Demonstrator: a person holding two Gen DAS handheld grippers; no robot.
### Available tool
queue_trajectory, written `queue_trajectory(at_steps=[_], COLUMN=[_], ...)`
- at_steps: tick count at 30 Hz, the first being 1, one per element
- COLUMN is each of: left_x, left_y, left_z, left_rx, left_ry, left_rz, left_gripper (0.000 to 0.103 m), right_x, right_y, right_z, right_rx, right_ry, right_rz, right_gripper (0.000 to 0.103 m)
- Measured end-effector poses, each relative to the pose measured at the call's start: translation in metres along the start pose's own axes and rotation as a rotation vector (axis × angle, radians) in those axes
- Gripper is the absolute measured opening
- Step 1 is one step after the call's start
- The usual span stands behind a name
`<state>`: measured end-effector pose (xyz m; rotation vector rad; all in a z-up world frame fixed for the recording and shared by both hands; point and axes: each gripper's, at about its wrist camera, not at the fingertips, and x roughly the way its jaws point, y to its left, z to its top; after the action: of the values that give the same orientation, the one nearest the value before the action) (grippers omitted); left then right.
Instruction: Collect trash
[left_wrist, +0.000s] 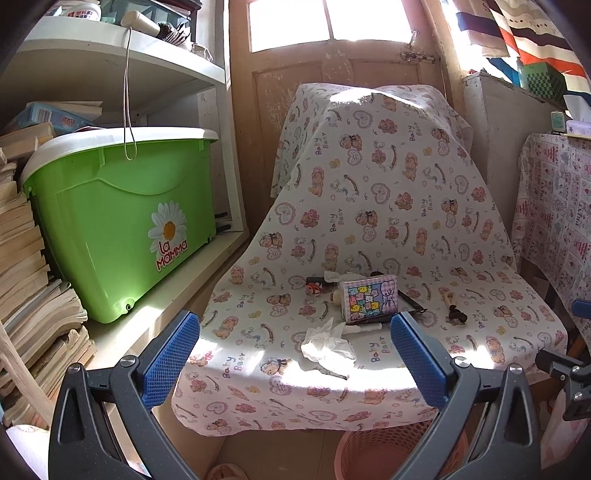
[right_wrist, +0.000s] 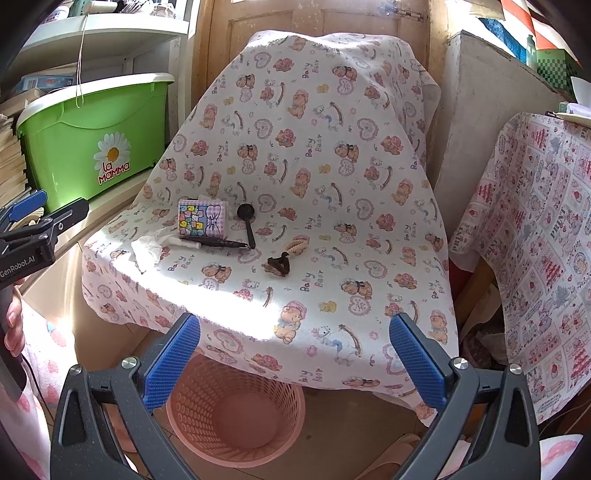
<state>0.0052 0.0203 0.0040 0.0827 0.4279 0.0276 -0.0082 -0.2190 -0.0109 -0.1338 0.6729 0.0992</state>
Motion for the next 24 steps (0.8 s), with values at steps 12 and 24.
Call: queue_trajectory(at_steps=[12, 24], left_x=[0.008, 0.051], left_y=[0.0, 0.003], left_z=[0.0, -0.016], left_rx=[-0.011, -0.124], left_ry=[0.029, 0.222], left_rz=[-0.024, -0.118], left_gripper=[0.103, 0.078], right_x=[0.008, 0.023], right_y=[0.005, 0.009], right_z=[-0.004, -0.008], right_rx=[-0.012, 0.023], right_ry=[0.024, 0.091], right_rz=[0.021, 0.03], right_gripper=[0.103, 0.064])
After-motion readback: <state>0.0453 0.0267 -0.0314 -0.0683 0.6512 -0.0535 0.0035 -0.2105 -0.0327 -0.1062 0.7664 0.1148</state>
